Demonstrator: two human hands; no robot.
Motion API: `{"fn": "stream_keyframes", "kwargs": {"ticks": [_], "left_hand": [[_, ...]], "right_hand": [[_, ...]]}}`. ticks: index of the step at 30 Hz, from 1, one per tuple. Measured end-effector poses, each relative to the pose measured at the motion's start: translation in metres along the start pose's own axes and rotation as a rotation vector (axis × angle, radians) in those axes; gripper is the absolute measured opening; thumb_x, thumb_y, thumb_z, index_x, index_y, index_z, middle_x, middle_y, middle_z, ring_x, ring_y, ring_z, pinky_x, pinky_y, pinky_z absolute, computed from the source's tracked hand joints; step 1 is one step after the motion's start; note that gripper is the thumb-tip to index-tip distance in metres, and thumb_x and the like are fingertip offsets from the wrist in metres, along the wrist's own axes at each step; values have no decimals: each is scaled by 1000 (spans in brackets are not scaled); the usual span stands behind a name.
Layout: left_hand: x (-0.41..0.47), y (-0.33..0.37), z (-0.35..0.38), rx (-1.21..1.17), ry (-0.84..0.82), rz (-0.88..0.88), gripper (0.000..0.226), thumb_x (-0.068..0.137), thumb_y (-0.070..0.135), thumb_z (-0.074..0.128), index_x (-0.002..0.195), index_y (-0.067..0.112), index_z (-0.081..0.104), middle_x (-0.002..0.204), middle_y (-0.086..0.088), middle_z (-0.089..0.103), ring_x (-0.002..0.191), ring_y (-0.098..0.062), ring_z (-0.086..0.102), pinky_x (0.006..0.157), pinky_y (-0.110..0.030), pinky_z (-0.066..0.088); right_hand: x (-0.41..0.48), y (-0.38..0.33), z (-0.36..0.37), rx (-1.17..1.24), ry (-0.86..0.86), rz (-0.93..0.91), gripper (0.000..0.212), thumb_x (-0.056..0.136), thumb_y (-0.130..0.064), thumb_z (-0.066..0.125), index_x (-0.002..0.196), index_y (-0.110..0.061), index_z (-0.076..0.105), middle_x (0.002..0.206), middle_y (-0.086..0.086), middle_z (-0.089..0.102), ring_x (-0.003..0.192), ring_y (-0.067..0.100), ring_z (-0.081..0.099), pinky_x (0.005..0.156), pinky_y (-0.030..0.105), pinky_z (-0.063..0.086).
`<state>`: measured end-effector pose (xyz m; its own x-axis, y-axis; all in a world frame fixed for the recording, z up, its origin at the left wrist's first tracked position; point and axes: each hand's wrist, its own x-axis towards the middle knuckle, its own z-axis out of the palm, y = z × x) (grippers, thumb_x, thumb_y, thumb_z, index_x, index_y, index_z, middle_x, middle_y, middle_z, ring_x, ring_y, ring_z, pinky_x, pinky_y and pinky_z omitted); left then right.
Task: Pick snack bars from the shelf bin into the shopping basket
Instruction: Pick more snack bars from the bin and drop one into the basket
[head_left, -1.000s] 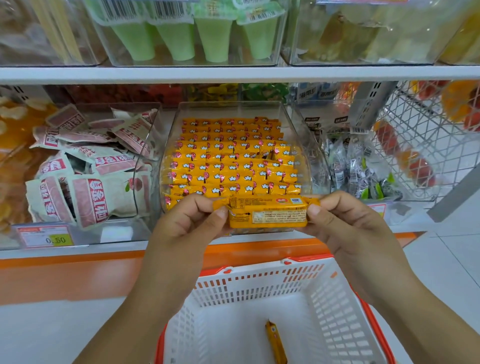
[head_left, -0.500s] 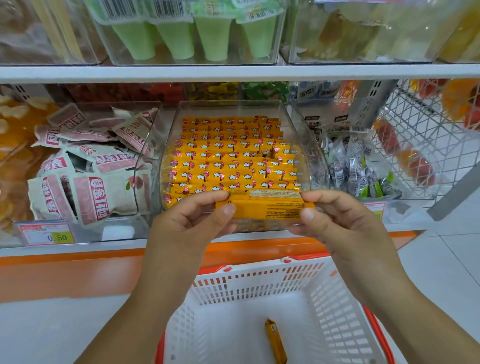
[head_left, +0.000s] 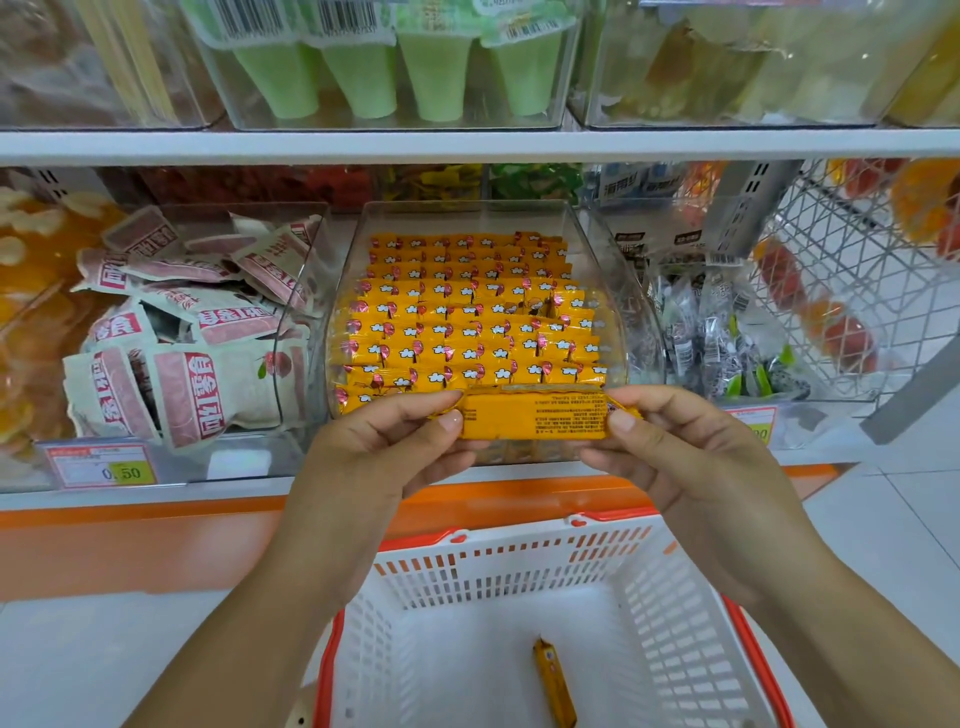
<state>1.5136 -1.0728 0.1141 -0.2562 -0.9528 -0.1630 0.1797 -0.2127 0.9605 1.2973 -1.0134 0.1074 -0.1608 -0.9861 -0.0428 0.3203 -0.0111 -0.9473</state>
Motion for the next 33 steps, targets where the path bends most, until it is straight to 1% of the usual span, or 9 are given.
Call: {"fn": "stream_keyframes", "kwargs": {"ticks": [4, 9, 12, 17, 20, 23, 26, 28, 33], "left_hand": [[1, 2, -5, 107, -67, -1, 42, 64, 13, 73, 103, 29, 70, 91, -2, 77, 96, -20, 73, 86, -29, 58], [3, -3, 0, 177, 14, 28, 15, 70, 27, 69, 83, 23, 77, 83, 0, 77, 82, -16, 75, 81, -30, 59], [7, -6, 2, 278, 41, 24, 18, 79, 31, 67, 85, 16, 73, 80, 4, 76, 80, -11, 74, 83, -30, 58], [11, -7, 17, 563, 75, 175, 10, 91, 32, 63, 84, 30, 70, 79, 15, 73, 80, -1, 68, 69, -12, 52], [27, -3, 28, 820, 64, 296, 10, 91, 44, 59, 87, 39, 67, 86, 20, 67, 87, 2, 61, 71, -11, 47], [66, 1, 32, 1147, -10, 452, 33, 97, 45, 52, 126, 33, 62, 128, 16, 61, 114, 0, 51, 95, -21, 42], [111, 5, 33, 1403, -124, 456, 50, 103, 44, 39, 150, 28, 36, 158, 10, 32, 146, -10, 26, 119, -32, 20], [131, 3, 29, 1525, -183, 420, 55, 104, 47, 30, 155, 26, 26, 164, 7, 18, 151, -11, 12, 123, -35, 9], [137, -9, 13, 1556, -206, 392, 57, 103, 53, 22, 155, 29, 22, 164, 12, 11, 151, -7, 5, 122, -32, -3]], "right_hand": [[-1, -2, -3, -54, -58, -15, 45, 62, -19, 80, 106, -16, 72, 104, 19, 73, 99, 32, 71, 85, 32, 57], [1, -1, 1, -78, 83, -63, 9, 61, -29, 74, 69, -24, 73, 74, 6, 72, 83, 33, 74, 67, 26, 58], [2, 0, 2, -48, 77, 2, 9, 62, -31, 73, 63, -23, 69, 69, 5, 70, 86, 33, 74, 65, 25, 58], [7, -3, 0, 51, 56, 36, 50, 54, -34, 89, 88, -9, 63, 73, 11, 70, 90, 39, 72, 68, 30, 59], [27, -23, -4, -113, 120, -61, 56, 64, -30, 82, 108, -6, 59, 87, 8, 75, 91, 36, 72, 76, 33, 59], [59, -47, -6, -402, 116, -165, 26, 84, -16, 67, 110, -10, 63, 97, 3, 77, 92, 25, 73, 82, 34, 58], [98, -61, -8, -611, 148, -258, 15, 88, -10, 68, 97, -22, 64, 92, -4, 76, 87, 17, 73, 82, 36, 59], [123, -66, -6, -853, 167, -261, 14, 89, -22, 70, 101, -24, 64, 87, -2, 76, 83, 18, 72, 80, 41, 58], [168, -58, 12, -1354, 16, -190, 31, 89, -37, 68, 117, -23, 61, 99, 0, 64, 82, 14, 62, 60, 21, 42]]}}
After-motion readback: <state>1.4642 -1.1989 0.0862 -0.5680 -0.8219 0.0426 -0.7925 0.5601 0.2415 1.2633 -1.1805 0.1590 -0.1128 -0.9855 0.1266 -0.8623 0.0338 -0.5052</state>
